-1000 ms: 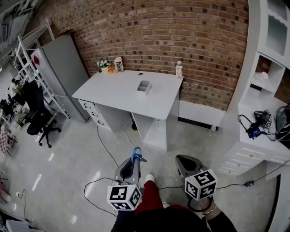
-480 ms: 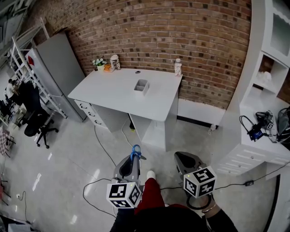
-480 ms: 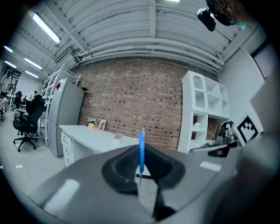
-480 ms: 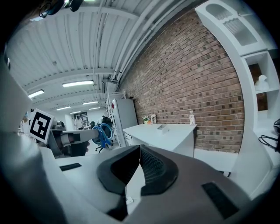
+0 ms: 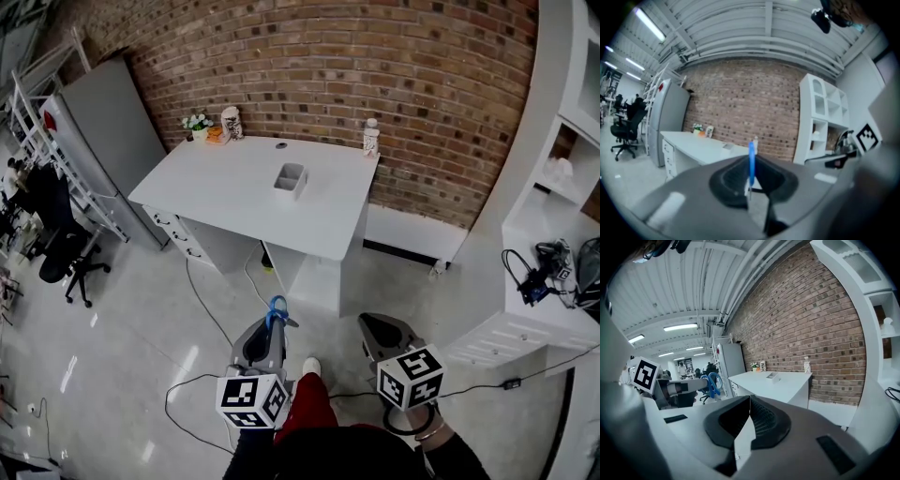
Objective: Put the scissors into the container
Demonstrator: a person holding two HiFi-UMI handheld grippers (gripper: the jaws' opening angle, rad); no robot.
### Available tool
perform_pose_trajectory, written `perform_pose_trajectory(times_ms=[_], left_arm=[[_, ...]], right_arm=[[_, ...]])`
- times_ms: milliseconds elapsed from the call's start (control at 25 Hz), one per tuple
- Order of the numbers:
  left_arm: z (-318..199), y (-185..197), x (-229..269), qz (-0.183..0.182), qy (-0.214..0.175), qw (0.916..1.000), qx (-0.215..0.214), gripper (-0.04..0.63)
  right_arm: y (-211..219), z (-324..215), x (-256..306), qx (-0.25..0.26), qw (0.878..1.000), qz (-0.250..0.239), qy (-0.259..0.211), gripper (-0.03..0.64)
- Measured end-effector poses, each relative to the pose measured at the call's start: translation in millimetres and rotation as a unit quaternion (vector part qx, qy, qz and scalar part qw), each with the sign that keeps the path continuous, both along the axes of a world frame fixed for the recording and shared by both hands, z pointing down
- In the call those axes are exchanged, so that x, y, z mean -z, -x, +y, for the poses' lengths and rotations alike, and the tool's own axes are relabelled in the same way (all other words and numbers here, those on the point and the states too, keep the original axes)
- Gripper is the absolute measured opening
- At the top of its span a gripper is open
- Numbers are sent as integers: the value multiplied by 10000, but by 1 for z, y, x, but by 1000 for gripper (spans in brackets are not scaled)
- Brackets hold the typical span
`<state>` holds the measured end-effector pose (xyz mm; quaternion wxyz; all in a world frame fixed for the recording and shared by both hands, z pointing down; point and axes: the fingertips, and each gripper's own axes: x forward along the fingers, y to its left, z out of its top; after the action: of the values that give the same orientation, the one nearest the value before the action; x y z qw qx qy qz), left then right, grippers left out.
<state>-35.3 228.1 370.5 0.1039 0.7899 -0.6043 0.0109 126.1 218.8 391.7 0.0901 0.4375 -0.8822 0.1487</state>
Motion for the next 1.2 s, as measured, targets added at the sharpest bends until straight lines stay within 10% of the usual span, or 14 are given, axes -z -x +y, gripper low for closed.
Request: perform_pose_trajectory(times_ms=[1200], left_arm=[[-241, 86, -13, 184, 300, 9984, -434, 32]], right_arm=[[113, -236, -11, -151, 9995, 108, 262, 9]])
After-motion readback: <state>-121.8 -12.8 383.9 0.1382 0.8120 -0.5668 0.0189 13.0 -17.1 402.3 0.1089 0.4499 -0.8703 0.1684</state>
